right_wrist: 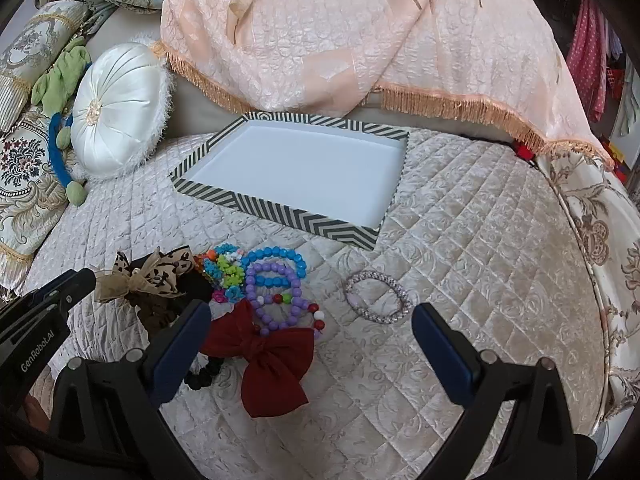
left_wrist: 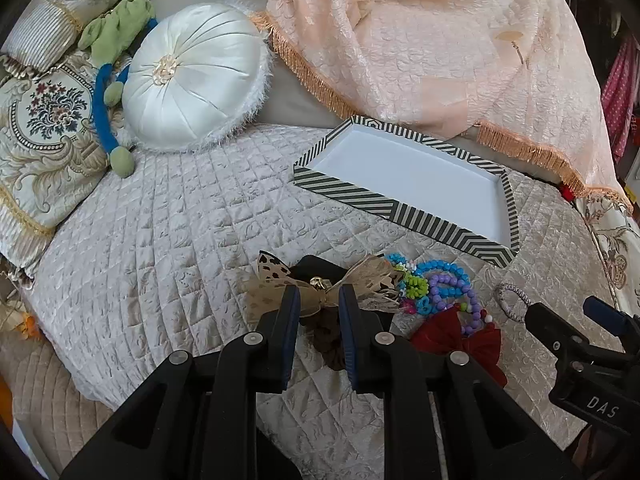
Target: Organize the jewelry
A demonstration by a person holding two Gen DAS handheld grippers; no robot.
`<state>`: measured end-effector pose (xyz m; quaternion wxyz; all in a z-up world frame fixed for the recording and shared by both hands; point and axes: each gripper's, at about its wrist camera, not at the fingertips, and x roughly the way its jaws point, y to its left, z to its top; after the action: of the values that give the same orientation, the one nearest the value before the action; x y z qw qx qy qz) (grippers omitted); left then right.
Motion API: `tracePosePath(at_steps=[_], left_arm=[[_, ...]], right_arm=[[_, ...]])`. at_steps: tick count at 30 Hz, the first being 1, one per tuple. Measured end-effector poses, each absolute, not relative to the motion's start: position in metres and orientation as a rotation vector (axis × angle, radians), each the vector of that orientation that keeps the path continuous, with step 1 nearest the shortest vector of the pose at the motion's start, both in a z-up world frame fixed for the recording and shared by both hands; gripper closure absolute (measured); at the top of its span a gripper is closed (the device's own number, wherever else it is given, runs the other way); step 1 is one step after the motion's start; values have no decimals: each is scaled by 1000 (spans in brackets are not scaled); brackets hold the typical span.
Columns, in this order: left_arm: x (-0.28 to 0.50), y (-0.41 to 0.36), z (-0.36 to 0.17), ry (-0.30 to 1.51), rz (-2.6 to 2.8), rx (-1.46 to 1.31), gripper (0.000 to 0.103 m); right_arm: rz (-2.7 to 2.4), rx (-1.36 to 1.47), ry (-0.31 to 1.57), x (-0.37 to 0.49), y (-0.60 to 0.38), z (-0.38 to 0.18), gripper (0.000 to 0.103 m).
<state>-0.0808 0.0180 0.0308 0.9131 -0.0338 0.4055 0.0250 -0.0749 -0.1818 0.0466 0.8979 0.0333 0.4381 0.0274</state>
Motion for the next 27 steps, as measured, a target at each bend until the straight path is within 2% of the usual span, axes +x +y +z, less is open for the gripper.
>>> tracePosePath(at_steps=[27], left_arm=[[-80, 12, 30, 845, 46, -69, 103]], right_arm=[[60, 76, 926, -77, -185, 44, 1]])
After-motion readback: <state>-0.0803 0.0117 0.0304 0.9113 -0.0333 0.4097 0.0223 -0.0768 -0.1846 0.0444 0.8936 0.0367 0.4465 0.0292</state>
